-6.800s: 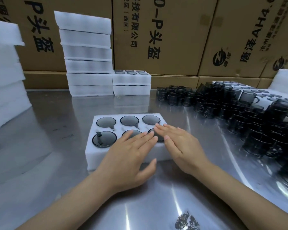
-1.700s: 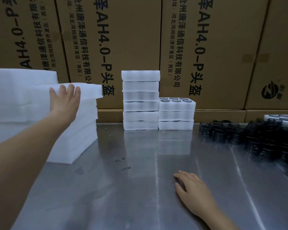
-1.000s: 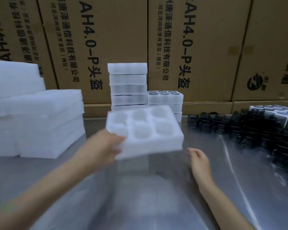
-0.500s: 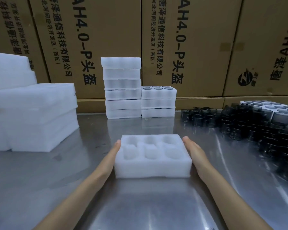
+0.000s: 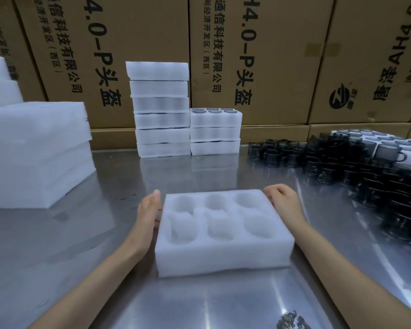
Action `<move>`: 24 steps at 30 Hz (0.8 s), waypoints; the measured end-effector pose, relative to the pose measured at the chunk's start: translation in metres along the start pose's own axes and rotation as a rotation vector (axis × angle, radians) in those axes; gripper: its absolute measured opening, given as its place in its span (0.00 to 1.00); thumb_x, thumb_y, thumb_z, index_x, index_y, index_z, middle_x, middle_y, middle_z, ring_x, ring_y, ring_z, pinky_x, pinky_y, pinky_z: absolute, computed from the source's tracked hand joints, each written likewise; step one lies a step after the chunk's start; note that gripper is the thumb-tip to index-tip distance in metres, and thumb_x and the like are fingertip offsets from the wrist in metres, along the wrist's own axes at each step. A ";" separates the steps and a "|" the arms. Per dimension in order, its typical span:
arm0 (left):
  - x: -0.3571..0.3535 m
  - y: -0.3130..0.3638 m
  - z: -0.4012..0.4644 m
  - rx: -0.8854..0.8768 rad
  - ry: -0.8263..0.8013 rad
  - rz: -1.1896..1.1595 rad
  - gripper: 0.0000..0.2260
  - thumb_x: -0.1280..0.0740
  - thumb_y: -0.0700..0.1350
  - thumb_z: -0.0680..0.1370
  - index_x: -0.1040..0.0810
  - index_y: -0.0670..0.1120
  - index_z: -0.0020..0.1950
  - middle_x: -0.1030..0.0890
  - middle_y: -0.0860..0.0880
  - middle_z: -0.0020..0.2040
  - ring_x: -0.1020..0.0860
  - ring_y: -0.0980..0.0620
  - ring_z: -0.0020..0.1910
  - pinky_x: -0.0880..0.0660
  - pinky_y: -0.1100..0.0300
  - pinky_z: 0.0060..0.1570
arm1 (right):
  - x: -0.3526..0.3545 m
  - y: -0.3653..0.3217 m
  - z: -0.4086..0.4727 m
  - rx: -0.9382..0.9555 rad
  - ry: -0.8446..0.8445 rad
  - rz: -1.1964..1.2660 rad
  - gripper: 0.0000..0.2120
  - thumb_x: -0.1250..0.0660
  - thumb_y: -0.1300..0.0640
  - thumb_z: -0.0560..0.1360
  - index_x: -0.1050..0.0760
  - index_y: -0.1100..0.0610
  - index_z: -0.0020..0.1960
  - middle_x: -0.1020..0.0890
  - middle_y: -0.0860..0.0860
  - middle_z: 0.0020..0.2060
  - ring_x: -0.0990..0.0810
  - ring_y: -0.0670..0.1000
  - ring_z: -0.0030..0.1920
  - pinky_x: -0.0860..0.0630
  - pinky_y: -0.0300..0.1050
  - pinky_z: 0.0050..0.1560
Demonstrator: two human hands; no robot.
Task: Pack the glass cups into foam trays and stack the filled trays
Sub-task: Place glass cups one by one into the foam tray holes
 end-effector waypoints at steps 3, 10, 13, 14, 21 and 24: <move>-0.001 -0.002 0.011 -0.007 -0.006 0.042 0.26 0.36 0.62 0.74 0.30 0.46 0.64 0.32 0.41 0.66 0.31 0.43 0.66 0.32 0.48 0.64 | 0.017 0.015 0.024 -0.021 0.145 -0.060 0.07 0.40 0.59 0.77 0.25 0.56 0.52 0.20 0.54 0.46 0.23 0.53 0.39 0.23 0.50 0.40; -0.007 -0.011 0.024 0.033 -0.102 0.072 0.22 0.37 0.47 0.79 0.36 0.52 0.72 0.34 0.58 0.66 0.34 0.60 0.65 0.37 0.61 0.58 | 0.064 0.037 0.084 -0.203 0.381 -0.232 0.24 0.42 0.57 0.78 0.40 0.58 0.72 0.20 0.57 0.53 0.22 0.61 0.54 0.26 0.55 0.56; -0.005 -0.014 0.025 0.042 -0.097 0.061 0.19 0.34 0.49 0.77 0.32 0.55 0.67 0.27 0.59 0.62 0.25 0.62 0.57 0.31 0.59 0.53 | 0.070 0.043 0.101 -0.255 0.397 -0.297 0.22 0.42 0.57 0.76 0.37 0.62 0.68 0.21 0.62 0.53 0.23 0.60 0.50 0.28 0.50 0.48; -0.005 -0.013 0.024 0.045 -0.099 0.063 0.20 0.32 0.51 0.75 0.32 0.57 0.65 0.26 0.62 0.60 0.24 0.65 0.54 0.29 0.60 0.51 | 0.071 0.044 0.105 -0.273 0.397 -0.289 0.20 0.42 0.58 0.76 0.35 0.63 0.65 0.21 0.63 0.52 0.24 0.59 0.46 0.28 0.49 0.45; -0.005 -0.012 0.024 0.056 -0.088 0.045 0.19 0.34 0.56 0.66 0.27 0.61 0.57 0.22 0.64 0.51 0.21 0.67 0.45 0.28 0.60 0.45 | 0.080 0.043 0.127 -0.375 0.291 -0.071 0.10 0.42 0.63 0.76 0.28 0.62 0.38 0.23 0.54 0.35 0.26 0.48 0.29 0.27 0.37 0.24; -0.006 -0.011 0.024 0.046 -0.103 0.060 0.16 0.32 0.53 0.71 0.28 0.59 0.58 0.23 0.64 0.51 0.21 0.68 0.44 0.28 0.60 0.46 | 0.082 0.040 0.122 -0.396 0.240 -0.017 0.10 0.40 0.62 0.78 0.28 0.60 0.39 0.23 0.51 0.34 0.26 0.46 0.32 0.30 0.31 0.19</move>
Point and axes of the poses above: each hand's wrist, its own z-axis towards the middle knuckle, its own x-axis out of the back of the hand, y = z × x, the point moved 3 cm from there along z, towards the middle knuckle
